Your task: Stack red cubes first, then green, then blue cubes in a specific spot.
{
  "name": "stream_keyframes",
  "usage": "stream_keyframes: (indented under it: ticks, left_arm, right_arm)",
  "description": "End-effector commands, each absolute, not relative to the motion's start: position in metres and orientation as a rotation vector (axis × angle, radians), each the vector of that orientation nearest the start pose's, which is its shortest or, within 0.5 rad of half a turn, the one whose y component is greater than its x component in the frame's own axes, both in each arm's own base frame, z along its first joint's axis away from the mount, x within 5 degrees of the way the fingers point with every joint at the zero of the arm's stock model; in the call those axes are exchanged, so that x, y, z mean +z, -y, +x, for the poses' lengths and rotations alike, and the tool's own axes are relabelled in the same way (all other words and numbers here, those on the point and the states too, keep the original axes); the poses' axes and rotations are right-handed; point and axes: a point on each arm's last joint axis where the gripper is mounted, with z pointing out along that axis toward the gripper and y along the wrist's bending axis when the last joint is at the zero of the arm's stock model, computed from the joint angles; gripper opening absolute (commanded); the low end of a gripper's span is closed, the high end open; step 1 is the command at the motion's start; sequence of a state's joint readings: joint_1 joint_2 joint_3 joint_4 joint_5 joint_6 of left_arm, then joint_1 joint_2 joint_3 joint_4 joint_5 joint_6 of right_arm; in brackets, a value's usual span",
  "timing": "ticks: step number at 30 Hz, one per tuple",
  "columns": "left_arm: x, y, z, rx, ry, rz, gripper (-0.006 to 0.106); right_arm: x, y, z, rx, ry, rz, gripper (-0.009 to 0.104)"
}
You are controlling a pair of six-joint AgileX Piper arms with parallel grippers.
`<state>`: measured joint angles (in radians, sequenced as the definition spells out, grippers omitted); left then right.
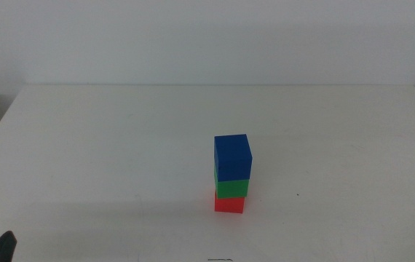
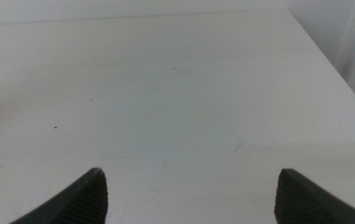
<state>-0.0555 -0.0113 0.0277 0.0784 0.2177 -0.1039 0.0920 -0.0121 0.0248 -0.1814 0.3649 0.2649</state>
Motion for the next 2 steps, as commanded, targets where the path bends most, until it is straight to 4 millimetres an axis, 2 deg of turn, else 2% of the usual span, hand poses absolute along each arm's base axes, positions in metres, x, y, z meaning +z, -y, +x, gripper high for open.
stream_keyframes:
  ticks: [1,2]
  left_arm:
    - [0.1932,0.0022,0.0545,-0.068,-1.613,0.005,0.093]
    - [0.1932,0.0022,0.0545,-0.068,-1.613,0.005,0.093]
  right_arm:
    - [0.1807,0.0014,0.0531,0.043,-1.787,0.021,0.094]
    - [0.1807,0.0014,0.0531,0.043,-1.787,0.021,0.094]
